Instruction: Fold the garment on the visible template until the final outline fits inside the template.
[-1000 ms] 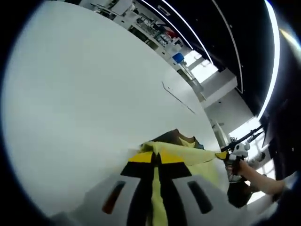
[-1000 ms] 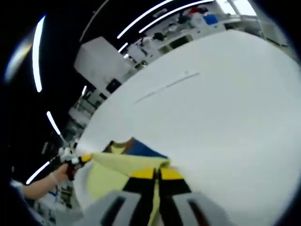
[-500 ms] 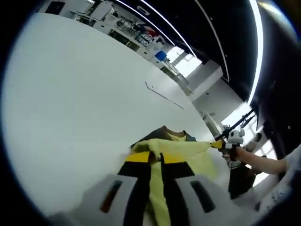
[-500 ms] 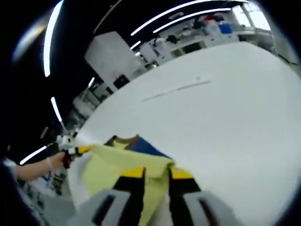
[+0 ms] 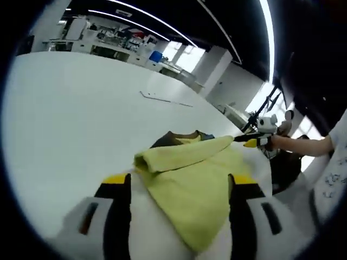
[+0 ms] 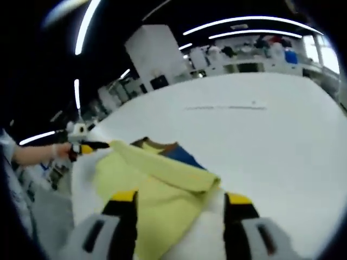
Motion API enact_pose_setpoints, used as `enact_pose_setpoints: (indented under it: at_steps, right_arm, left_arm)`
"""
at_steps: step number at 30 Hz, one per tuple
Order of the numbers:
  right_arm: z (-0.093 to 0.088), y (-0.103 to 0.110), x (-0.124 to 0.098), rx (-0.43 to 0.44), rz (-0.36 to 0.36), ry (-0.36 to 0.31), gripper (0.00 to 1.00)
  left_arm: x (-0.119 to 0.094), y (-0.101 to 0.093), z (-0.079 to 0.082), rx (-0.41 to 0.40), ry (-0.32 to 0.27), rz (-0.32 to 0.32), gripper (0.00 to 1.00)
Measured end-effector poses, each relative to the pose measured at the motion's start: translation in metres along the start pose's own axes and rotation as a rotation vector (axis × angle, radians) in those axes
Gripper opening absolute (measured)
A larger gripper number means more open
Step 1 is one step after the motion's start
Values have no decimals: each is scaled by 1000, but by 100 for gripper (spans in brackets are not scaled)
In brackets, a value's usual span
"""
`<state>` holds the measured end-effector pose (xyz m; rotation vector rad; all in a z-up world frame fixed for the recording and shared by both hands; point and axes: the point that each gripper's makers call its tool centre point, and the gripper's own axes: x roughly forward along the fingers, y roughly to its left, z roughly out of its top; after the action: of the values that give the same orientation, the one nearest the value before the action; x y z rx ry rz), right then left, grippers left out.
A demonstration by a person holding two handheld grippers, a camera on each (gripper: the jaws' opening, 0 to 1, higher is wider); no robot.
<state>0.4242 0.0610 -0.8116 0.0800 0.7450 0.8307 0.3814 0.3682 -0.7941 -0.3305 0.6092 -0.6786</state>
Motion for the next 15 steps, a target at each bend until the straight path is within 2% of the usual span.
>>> enact_pose_setpoints:
  at_steps: [6, 9, 12, 15]
  right_arm:
    - [-5, 10, -2, -44, 2, -11, 85]
    - [-4, 16, -3, -49, 27, -25, 92]
    - [-5, 21, -3, -51, 33, -26, 92]
    - [-5, 24, -2, -49, 39, -27, 92]
  left_arm:
    - [0, -12, -5, 87, 30, -11, 89]
    - [2, -36, -5, 106, 24, -35, 93]
    - [3, -42, -3, 109, 22, -53, 93]
    - [4, -36, -2, 105, 21, -57, 92]
